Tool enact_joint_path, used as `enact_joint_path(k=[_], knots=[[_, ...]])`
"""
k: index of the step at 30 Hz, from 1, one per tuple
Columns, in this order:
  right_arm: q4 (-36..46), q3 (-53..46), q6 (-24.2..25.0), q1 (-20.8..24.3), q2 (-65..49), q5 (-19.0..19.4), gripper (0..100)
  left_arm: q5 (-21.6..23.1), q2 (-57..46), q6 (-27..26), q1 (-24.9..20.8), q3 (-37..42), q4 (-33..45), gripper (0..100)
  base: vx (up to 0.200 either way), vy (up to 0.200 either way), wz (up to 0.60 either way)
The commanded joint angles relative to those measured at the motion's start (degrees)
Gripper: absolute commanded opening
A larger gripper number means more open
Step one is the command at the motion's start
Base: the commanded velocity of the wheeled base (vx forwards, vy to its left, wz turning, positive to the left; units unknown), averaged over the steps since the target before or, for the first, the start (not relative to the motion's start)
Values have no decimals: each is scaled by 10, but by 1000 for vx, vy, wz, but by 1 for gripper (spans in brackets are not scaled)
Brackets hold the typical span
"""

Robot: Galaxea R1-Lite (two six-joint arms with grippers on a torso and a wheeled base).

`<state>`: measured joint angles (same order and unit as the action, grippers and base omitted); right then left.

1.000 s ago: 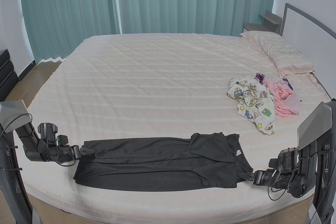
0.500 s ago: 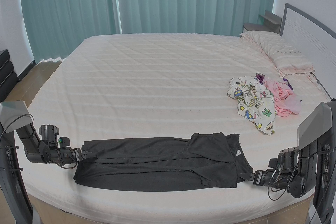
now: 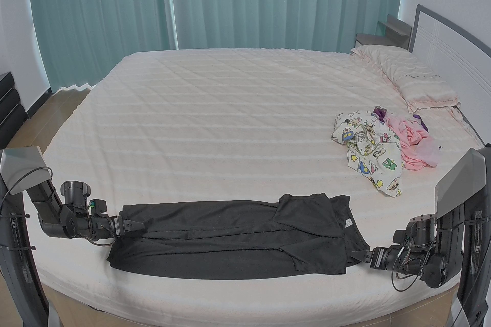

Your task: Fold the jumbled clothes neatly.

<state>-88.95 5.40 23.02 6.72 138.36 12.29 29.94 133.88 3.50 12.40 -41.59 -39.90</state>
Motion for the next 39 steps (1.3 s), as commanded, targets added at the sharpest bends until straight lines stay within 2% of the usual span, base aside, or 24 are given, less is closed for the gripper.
enact_joint_path(k=[1,9,19,26,34,39], knots=[[-9,0,0,0,-1,0,100,0,-1,0,1,1,-1,0,0,0,0],[-8,0,0,1,0,0,100,0,-2,0,2,5,0,0,0,0,0],[-8,-2,0,2,-1,0,100,-2,-36,1,33,11,7,0,0,0,0],[-8,-3,0,3,-1,0,100,-3,-83,-5,69,5,69,0,0,0,0],[-8,-3,0,3,-1,0,100,-3,-80,-6,100,-11,74,0,0,0,0],[-8,-2,0,3,-1,0,100,-3,-84,-13,136,-45,121,0,0,0,0]])
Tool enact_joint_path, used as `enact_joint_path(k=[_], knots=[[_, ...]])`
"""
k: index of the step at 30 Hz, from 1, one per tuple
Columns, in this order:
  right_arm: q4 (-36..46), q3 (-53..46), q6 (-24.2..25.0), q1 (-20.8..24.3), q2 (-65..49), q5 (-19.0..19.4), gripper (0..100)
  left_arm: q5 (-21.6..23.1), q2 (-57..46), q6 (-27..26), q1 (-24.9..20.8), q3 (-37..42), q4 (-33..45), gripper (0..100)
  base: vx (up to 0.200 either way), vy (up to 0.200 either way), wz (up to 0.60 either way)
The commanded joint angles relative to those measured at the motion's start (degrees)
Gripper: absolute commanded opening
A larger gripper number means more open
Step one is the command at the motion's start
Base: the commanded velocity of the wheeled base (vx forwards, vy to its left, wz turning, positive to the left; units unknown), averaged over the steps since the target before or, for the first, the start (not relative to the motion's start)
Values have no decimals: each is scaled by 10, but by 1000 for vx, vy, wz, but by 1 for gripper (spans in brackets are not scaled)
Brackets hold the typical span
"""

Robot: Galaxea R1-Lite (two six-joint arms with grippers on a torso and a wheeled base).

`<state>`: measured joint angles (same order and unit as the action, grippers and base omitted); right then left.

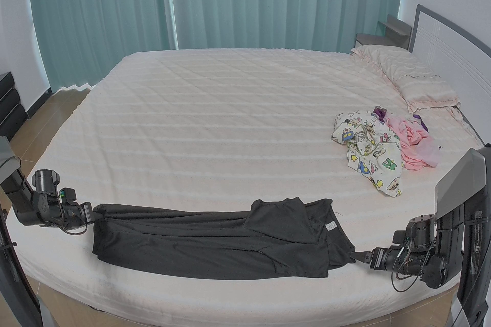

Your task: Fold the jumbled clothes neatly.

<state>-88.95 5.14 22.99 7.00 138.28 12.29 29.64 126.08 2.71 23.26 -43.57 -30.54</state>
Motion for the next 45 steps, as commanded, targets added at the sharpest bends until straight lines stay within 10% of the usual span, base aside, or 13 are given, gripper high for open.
enact_joint_path(k=[1,11,18,29,45], knots=[[-8,0,0,0,0,0,100,0,-7,-8,37,-38,43,0,0,0,0],[-8,3,1,-1,1,0,100,36,-39,-38,171,-186,235,0,0,0,0],[-8,3,1,-1,-1,0,100,60,-97,-37,177,-242,387,0,0,0,0],[-8,2,1,-1,-3,0,100,51,-193,9,46,-185,464,0,0,0,0],[-8,2,2,-1,-7,1,100,-107,-243,170,-212,-125,463,0,0,0,0]])
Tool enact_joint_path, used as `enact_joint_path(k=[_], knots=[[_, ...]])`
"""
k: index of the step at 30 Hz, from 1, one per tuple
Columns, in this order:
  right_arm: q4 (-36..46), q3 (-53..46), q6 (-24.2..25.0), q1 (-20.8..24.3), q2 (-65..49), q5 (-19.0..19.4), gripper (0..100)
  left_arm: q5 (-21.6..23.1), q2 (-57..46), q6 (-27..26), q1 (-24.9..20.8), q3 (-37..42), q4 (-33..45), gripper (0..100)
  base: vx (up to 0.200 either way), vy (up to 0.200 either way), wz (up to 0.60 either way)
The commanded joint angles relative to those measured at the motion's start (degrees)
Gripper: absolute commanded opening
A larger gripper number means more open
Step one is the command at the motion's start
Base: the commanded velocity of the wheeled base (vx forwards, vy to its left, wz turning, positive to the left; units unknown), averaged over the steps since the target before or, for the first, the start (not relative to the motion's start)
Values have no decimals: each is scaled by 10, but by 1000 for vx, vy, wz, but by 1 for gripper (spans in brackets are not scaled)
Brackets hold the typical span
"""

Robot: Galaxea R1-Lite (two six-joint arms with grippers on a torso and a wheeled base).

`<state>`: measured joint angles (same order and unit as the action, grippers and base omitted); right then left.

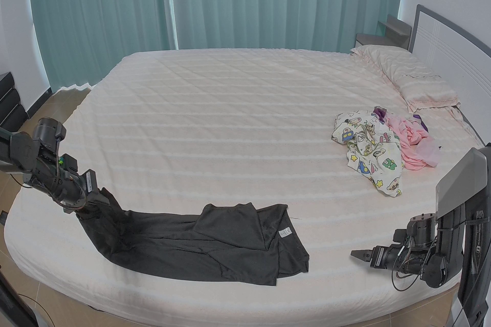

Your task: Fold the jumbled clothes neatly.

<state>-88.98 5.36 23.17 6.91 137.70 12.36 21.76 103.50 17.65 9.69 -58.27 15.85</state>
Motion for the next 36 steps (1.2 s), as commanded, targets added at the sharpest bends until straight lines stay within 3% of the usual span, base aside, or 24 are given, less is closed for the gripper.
enact_joint_path(k=[1,5,9,20,25,33,36], knots=[[-8,0,-1,0,-2,0,100,-28,-17,27,-86,24,-3,0,0,0,0],[-8,0,-1,0,-2,0,100,-28,-16,66,-133,23,-11,0,0,-100,0],[-8,0,-1,0,-2,0,100,-29,-12,68,-153,22,-14,0,0,-200,0],[-8,1,-1,0,-2,0,100,-29,-8,71,-170,17,-32,0,0,-200,0],[-8,2,-1,0,-2,0,100,-30,-1,104,-189,14,-49,0,0,-200,0],[-8,1,-1,0,-5,0,100,-30,19,112,-212,5,-66,0,0,-200,0],[-8,1,-1,0,-8,0,100,-30,29,133,-219,-9,-79,0,0,0,0]])
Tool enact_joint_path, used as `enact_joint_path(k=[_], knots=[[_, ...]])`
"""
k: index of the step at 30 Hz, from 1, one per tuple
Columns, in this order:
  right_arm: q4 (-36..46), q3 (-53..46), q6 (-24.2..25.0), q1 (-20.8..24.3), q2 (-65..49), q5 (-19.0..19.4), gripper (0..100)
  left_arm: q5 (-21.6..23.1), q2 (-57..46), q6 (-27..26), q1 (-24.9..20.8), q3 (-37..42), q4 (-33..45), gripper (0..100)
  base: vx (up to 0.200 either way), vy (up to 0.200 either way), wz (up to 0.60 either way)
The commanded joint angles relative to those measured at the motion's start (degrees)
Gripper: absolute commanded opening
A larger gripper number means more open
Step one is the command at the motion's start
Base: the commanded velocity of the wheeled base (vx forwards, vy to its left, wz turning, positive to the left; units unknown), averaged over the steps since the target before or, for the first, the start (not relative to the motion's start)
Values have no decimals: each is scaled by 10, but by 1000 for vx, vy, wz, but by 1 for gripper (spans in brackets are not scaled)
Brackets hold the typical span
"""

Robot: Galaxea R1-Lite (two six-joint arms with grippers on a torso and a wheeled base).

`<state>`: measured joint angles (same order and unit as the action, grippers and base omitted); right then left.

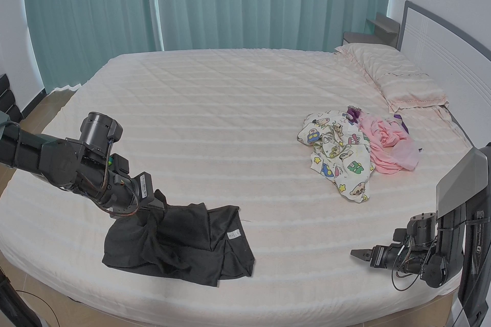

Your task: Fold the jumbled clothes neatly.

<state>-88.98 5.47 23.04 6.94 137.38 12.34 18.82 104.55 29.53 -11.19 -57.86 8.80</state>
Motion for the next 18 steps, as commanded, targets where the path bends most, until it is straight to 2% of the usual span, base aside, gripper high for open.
enact_joint_path(k=[1,4,7,10,12,13,18], knots=[[-8,0,0,0,-4,1,100,0,19,14,-10,-13,-9,0,0,0,0],[-8,0,1,0,-4,1,100,-2,34,46,-32,-21,-36,0,0,0,0],[-8,0,1,0,-4,1,100,-7,41,49,-43,-21,-46,0,0,0,0],[-8,1,1,0,-4,1,100,-34,75,50,-57,-30,-61,0,0,0,0],[-8,1,1,0,-4,1,100,-34,75,50,-57,-30,-61,0,0,0,0],[-8,2,1,-1,-4,1,100,-43,94,50,-73,-34,-64,0,0,0,0],[-8,2,1,-1,-4,1,100,-44,123,50,-96,-60,-65,0,0,0,0]])
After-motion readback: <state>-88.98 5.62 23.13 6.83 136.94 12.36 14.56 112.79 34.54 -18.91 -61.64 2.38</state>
